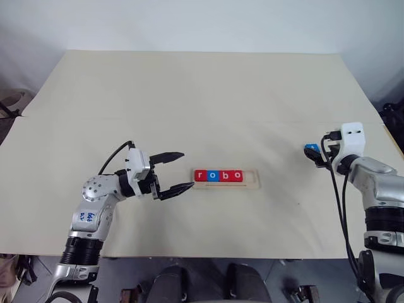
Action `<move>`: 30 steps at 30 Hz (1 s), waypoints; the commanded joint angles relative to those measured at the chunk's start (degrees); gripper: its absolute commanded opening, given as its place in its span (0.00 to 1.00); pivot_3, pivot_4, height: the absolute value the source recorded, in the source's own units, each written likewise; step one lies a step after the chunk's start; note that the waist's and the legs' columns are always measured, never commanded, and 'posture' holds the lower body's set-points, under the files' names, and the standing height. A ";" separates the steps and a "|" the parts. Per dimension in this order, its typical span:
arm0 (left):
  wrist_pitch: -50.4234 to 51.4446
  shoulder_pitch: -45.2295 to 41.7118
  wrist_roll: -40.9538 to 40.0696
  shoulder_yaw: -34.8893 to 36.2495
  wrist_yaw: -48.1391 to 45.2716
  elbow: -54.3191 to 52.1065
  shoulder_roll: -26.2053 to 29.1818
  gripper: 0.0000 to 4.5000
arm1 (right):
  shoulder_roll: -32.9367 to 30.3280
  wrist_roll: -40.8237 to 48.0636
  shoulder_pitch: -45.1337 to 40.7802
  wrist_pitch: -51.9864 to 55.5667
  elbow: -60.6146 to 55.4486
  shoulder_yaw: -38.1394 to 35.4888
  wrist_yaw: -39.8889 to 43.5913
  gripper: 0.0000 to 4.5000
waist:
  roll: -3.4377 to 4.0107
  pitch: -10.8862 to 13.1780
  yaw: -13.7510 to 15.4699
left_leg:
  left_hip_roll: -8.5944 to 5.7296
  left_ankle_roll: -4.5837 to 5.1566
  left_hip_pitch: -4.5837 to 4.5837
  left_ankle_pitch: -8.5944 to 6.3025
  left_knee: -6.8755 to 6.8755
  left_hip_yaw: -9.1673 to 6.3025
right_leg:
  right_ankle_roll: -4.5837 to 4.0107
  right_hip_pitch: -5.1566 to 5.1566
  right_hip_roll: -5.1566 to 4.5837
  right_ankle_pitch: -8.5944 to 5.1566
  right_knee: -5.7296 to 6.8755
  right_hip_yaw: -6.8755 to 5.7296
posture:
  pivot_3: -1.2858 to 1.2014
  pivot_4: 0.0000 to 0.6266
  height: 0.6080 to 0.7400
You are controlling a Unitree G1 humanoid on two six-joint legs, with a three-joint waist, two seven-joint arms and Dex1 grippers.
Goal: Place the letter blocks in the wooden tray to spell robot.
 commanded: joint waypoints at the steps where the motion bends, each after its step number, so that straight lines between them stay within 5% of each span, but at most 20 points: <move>1: -0.95 -0.60 -0.22 0.32 -0.12 -1.14 -0.15 1.00 | 0.19 -0.61 -0.78 -0.87 0.67 -0.11 -0.80 0.56 | 0.00 0.00 0.02 | 0.00 0.00 -0.01 0.00 0.00 0.00 | 0.00 0.00 0.00 0.00 -0.01 -0.01 | 0.52 0.24 1.00; 4: -0.90 -0.42 -0.26 0.35 -0.07 -1.31 -0.17 1.00 | 0.56 -0.44 -0.25 -0.99 0.29 -0.29 -1.03 0.33 | 0.00 0.00 0.04 | 0.00 0.00 -0.01 0.00 0.00 -0.01 | 0.00 0.00 0.00 0.00 0.00 -0.01 | 0.52 0.24 1.00; 5: -0.90 -0.38 -0.26 0.35 -0.07 -1.34 -0.17 1.00 | 0.61 -0.40 -0.13 -0.98 0.14 -0.32 -1.07 0.32 | 0.00 0.00 0.03 | 0.00 0.00 -0.01 0.00 0.00 -0.01 | 0.00 0.00 0.00 0.00 0.00 -0.01 | 0.52 0.24 1.00; 9: -0.68 -0.28 -0.41 0.41 -0.05 -1.50 -0.13 1.00 | 0.18 0.53 1.50 1.38 -5.32 -0.87 -1.03 0.32 | 0.00 0.00 0.06 | 0.01 0.00 0.00 0.00 0.00 -0.02 | 0.00 0.00 0.00 0.00 0.01 -0.01 | 0.52 0.24 1.00; 17: -0.06 0.04 -0.81 0.08 -1.07 -1.01 0.04 1.00 | 2.18 8.11 15.73 21.78 -39.54 -7.27 -4.32 0.32 | 0.00 0.00 0.30 | 0.02 0.00 -0.08 0.00 -0.01 -0.06 | 0.00 -0.03 0.00 0.00 -0.03 -0.02 | 0.52 0.24 1.00; 23: 0.44 -0.60 -0.90 -0.42 -2.94 0.46 0.04 1.00 | 13.92 11.48 26.02 33.34 -60.05 -11.10 -12.02 0.32 | 0.01 0.00 0.37 | 0.03 -0.01 -0.06 0.00 -0.03 -0.10 | 0.00 -0.04 0.01 0.00 -0.01 -0.03 | 0.52 0.24 1.00; 27: 0.67 -1.32 -0.87 -0.81 -3.66 1.12 -0.32 1.00 | 19.07 10.76 28.43 33.53 -63.58 -10.64 -15.03 0.32 | 0.01 0.00 0.14 | -0.03 -0.01 -0.07 -0.01 -0.04 -0.02 | 0.00 -0.08 0.00 0.00 -0.01 0.06 | 0.52 0.24 1.00; 30: 0.68 -1.86 -0.75 -0.94 -3.93 1.46 -0.39 1.00 | 20.38 11.23 28.02 33.61 -63.76 -10.44 -15.73 0.53 | 0.01 0.00 0.12 | 0.00 -0.01 -0.06 -0.01 -0.04 -0.04 | 0.00 -0.11 0.02 0.00 0.01 0.05 | 0.52 0.24 1.00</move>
